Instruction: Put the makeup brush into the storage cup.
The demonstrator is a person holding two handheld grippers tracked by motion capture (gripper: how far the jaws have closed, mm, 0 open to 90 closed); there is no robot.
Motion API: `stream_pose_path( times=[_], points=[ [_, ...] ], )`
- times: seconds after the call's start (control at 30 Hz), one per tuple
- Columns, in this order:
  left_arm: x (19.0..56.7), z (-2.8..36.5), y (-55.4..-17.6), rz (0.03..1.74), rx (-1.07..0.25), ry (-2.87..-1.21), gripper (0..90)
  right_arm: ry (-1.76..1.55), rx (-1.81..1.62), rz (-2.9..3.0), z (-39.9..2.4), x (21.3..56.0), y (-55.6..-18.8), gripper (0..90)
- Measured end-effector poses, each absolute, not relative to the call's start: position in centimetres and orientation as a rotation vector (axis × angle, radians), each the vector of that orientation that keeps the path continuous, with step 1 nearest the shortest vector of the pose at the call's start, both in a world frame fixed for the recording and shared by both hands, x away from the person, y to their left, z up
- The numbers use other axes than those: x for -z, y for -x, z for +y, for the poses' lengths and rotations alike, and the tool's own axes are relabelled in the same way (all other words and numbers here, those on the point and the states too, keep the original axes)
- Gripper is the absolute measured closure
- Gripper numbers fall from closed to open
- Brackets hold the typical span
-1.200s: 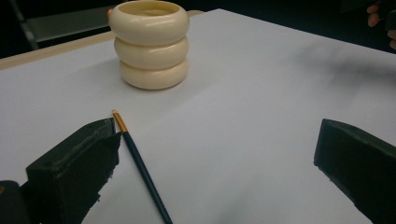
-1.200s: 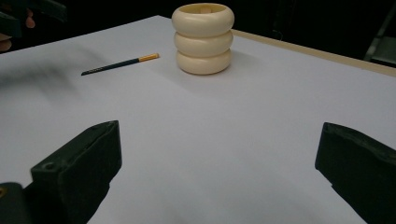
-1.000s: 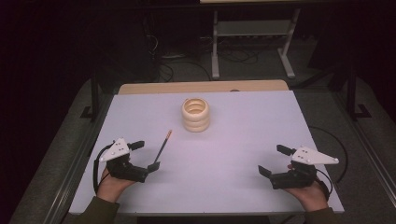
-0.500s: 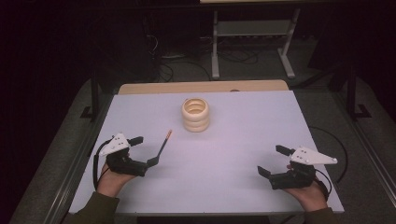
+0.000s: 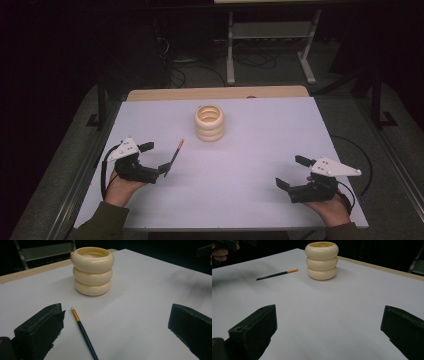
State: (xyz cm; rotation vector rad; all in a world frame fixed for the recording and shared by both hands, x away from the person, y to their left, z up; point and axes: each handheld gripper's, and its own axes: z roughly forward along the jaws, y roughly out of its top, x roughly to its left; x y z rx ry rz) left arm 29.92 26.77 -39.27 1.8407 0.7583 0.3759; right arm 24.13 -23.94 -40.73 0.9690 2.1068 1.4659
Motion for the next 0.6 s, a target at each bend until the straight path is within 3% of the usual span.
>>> stream_pose_path(
  times=[0.6],
  points=[
    [38.8,26.3,-31.2,0.768,-0.363,-1.858,0.0,-0.964,-1.470,2.102,-23.9,40.6,-24.2,0.0]
  ],
)
